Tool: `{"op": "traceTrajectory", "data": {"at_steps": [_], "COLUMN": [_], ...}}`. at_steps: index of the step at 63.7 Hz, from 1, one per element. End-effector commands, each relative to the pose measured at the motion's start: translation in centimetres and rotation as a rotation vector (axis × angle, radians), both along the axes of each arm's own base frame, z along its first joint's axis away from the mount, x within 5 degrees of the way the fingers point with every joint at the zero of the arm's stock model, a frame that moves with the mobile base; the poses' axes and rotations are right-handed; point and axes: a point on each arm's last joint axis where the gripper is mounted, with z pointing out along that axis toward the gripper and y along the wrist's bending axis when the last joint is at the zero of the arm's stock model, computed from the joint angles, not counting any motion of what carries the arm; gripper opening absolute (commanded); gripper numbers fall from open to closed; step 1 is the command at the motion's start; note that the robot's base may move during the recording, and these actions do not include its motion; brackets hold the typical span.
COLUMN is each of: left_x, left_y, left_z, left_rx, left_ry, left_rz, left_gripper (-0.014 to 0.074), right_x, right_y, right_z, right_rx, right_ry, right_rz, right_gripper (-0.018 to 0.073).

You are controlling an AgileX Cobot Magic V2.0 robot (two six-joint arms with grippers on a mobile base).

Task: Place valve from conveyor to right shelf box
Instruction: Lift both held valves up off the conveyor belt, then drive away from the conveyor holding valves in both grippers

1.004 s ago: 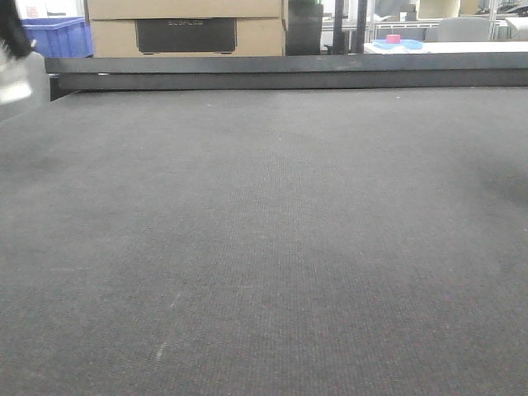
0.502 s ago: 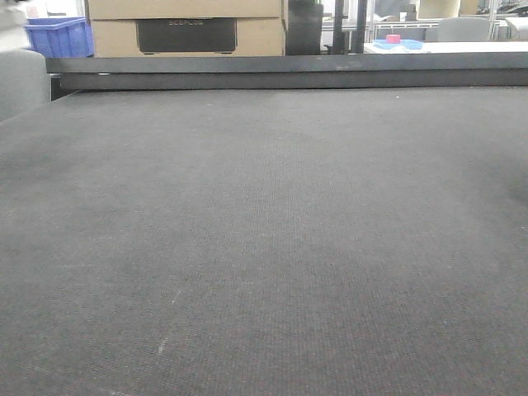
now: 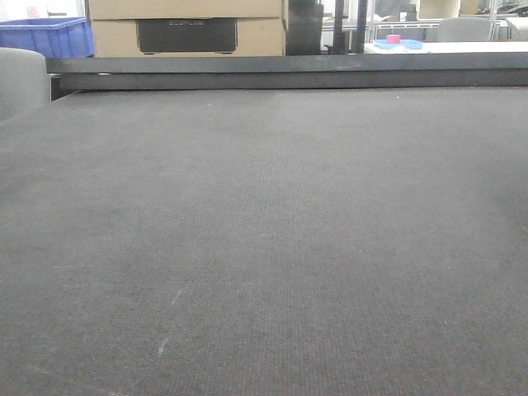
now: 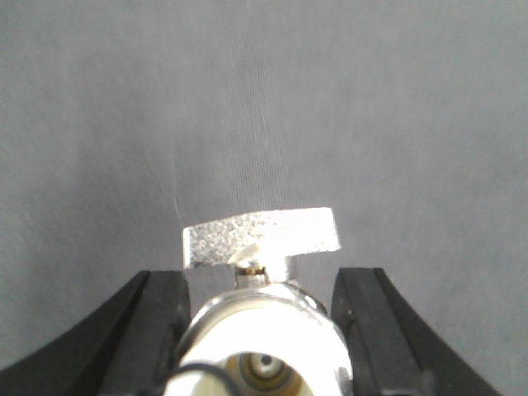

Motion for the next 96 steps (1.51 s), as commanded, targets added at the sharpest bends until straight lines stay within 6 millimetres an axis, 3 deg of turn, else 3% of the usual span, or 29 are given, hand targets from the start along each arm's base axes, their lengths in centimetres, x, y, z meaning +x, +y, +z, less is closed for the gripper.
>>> {"op": "traceTrajectory", "data": {"at_steps": [1, 18, 35, 96], "left_x": [-1.6, -5.4, -6.9, -6.8], "left_y": [0.0, 0.3, 0.4, 0.4], "left_z": [2.1, 5.4, 6.6, 6.7], "left_rx": [-0.018, -0.035, -0.042, -0.043], "left_ry": [-0.146, -0.371, -0.46, -0.477], "left_rz": [-0.002, -0.003, -0.003, -0.004], "left_gripper": [-0.0111, -0.0111, -0.0111, -0.0111], "right_x": [-1.2, -3.6, -4.5, -4.5], "right_y": [-0.1, -0.2, -0.1, -0.1], "right_z": [1.8, 4.3, 7.3, 7.4], "right_rx": [-0.006, -0.006, -0.008, -0.008], "right_ry": [-0.156, -0.331, -0.431, -0.432], "right_rz": [-0.018, -0.031, -0.031, -0.031], "right_gripper": [-0.0153, -0.0153, -0.0153, -0.0153]}}
